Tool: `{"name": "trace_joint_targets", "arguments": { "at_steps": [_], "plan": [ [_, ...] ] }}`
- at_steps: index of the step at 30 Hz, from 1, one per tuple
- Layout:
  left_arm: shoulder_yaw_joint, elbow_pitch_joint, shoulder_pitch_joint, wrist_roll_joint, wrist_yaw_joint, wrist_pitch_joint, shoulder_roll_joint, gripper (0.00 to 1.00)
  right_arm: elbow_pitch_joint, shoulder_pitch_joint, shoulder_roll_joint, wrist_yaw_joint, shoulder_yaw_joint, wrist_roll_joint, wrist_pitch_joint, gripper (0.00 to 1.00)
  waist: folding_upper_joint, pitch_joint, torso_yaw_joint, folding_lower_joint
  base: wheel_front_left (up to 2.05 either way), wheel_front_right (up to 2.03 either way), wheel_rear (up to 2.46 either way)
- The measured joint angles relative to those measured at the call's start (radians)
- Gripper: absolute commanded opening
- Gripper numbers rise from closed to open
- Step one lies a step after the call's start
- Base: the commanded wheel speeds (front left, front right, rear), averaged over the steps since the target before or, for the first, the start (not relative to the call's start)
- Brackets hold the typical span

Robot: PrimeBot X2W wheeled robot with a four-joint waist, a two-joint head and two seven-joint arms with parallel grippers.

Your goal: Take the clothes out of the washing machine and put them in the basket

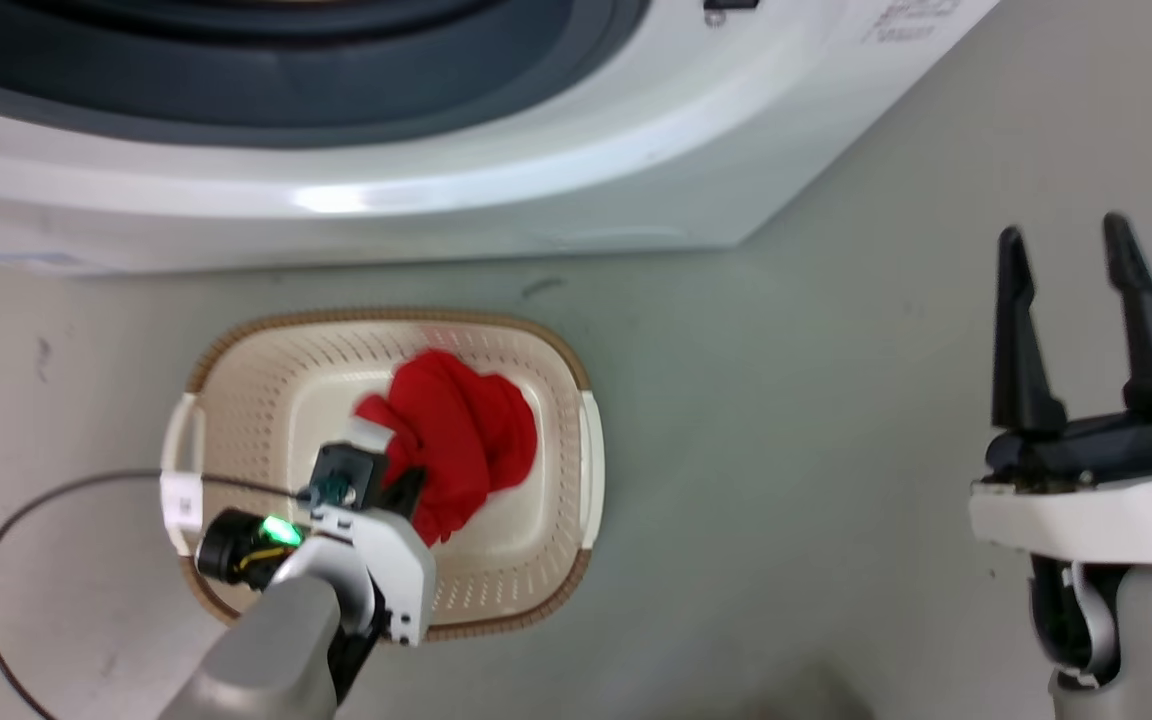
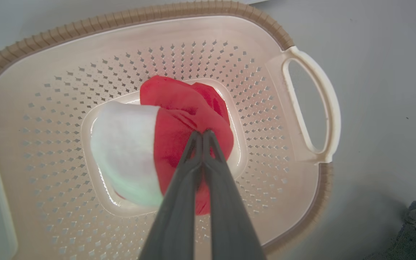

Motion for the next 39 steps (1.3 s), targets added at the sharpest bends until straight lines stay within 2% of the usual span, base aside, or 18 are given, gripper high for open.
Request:
{"name": "trace_joint_targets", "arguments": {
  "at_steps": [8,18,19,20,21,26,31,38,39],
  "plan": [
    [-0.043,0.207,-0.158,0.022,-0.009,0.072,-0.021,0.00,-0.022,-0.069,0.000,0.000,0.001,0.027,0.000,1.00,0.0000,0.157,-0.031,0.0001,0.00,0.00,0.00],
    [-0.081,0.279,-0.215,0.044,-0.006,0.176,-0.007,0.00,-0.030,-0.099,0.000,0.000,-0.007,0.050,0.000,1.00,0.0000,0.274,-0.082,0.0001,0.00,0.00,0.00],
    [-0.081,0.281,-0.215,0.044,-0.004,0.184,-0.006,0.18,-0.030,-0.099,0.000,0.000,-0.006,0.051,0.000,1.00,0.0000,0.278,-0.087,0.0001,0.00,0.00,0.00],
    [-0.082,0.283,-0.215,0.041,-0.002,0.188,-0.007,0.81,-0.029,-0.100,0.000,0.000,-0.006,0.054,0.000,1.00,0.0000,0.278,-0.091,0.0001,0.00,0.00,0.00],
    [-0.083,0.284,-0.214,0.041,0.000,0.185,-0.007,1.00,-0.027,-0.100,0.000,0.000,-0.006,0.059,0.000,1.00,0.0000,0.276,-0.093,0.0001,0.00,0.00,0.00],
    [-0.083,0.288,-0.195,0.030,0.000,0.146,-0.011,1.00,-0.021,-0.101,0.000,0.000,0.006,0.066,0.000,1.00,0.0000,0.237,-0.088,0.0001,0.00,0.00,0.00],
    [-0.089,0.289,-0.167,0.024,-0.007,0.061,-0.025,1.00,-0.010,-0.092,0.000,0.000,0.018,0.046,0.000,1.00,0.0000,0.170,-0.077,0.0000,0.00,0.00,0.00],
    [-0.098,0.289,-0.100,0.015,-0.013,-0.006,-0.054,1.00,0.011,-0.046,0.000,0.000,0.019,0.030,0.000,1.00,0.0000,0.054,-0.054,-0.0002,0.00,0.00,0.00],
    [-0.101,0.282,-0.072,0.011,-0.015,-0.024,-0.060,1.00,0.019,-0.021,0.000,0.000,0.024,0.023,0.000,1.00,0.0000,0.003,-0.045,-0.0002,0.00,0.00,0.00]
  ]
}}
